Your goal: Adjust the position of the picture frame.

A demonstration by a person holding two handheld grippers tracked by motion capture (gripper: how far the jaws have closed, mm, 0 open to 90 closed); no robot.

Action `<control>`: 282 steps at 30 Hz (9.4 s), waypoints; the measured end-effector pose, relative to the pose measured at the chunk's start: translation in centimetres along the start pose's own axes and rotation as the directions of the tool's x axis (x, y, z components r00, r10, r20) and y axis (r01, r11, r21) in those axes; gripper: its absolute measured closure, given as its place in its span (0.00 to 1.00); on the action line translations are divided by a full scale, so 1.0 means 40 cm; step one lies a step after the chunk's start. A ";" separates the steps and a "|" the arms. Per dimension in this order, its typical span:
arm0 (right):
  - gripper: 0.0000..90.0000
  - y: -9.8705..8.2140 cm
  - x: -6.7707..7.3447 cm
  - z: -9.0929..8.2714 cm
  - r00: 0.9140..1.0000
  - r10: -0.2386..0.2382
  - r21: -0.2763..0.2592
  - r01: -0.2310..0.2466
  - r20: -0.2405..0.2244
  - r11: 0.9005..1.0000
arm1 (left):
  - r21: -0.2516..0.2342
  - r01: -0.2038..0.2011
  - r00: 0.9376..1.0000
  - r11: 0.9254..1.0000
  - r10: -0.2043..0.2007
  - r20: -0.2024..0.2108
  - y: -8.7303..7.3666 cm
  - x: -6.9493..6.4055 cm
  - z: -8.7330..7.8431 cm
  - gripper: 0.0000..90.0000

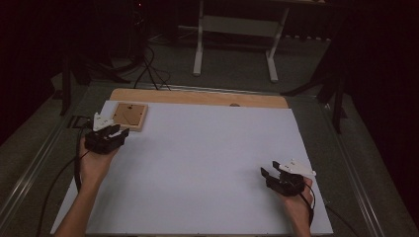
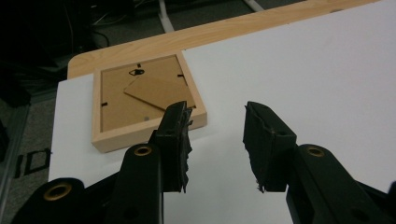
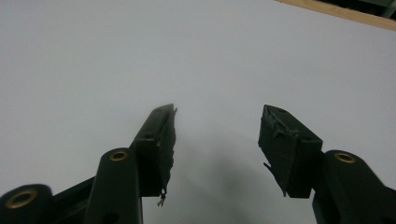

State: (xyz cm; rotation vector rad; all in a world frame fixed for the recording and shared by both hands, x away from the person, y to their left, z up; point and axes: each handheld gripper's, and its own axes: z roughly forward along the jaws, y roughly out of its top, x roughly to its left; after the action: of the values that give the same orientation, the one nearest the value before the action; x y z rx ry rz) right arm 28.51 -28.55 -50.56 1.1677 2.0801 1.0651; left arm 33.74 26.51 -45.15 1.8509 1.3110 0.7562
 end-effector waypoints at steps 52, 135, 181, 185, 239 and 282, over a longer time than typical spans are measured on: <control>0.50 0.000 -0.001 -0.001 1.000 -0.002 -0.002 0.002 0.005 1.000 | 0.067 0.068 0.997 0.995 -0.066 -0.033 0.028 0.066 0.138 0.68; 0.50 -0.008 -0.003 -0.005 1.000 -0.005 0.003 0.005 0.006 1.000 | 0.235 0.124 0.991 0.964 -0.110 -0.070 0.010 0.058 0.266 1.00; 0.50 -0.006 -0.005 -0.006 1.000 -0.005 -0.002 0.005 0.006 1.000 | 0.147 0.043 0.999 0.988 -0.044 0.003 0.006 0.040 0.191 0.73; 0.50 -0.006 -0.006 -0.007 1.000 -0.006 -0.001 0.006 0.003 1.000 | 0.142 0.147 0.989 0.979 -0.145 -0.026 0.001 0.082 0.201 0.71; 0.49 -0.003 -0.003 -0.006 1.000 -0.010 -0.004 0.010 -0.001 1.000 | 0.198 0.041 0.995 0.979 -0.058 0.081 -0.014 -0.049 0.233 0.90; 0.49 -0.002 -0.001 -0.007 1.000 -0.016 -0.009 0.016 -0.003 1.000 | 0.109 -0.183 0.919 0.977 0.131 0.371 -0.022 -0.239 0.223 0.91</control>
State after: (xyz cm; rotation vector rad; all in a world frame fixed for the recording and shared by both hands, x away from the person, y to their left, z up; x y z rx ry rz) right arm 28.27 -28.71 -50.46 1.1440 2.0809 1.0684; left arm 37.47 15.56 -51.34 2.1086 1.0074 0.3793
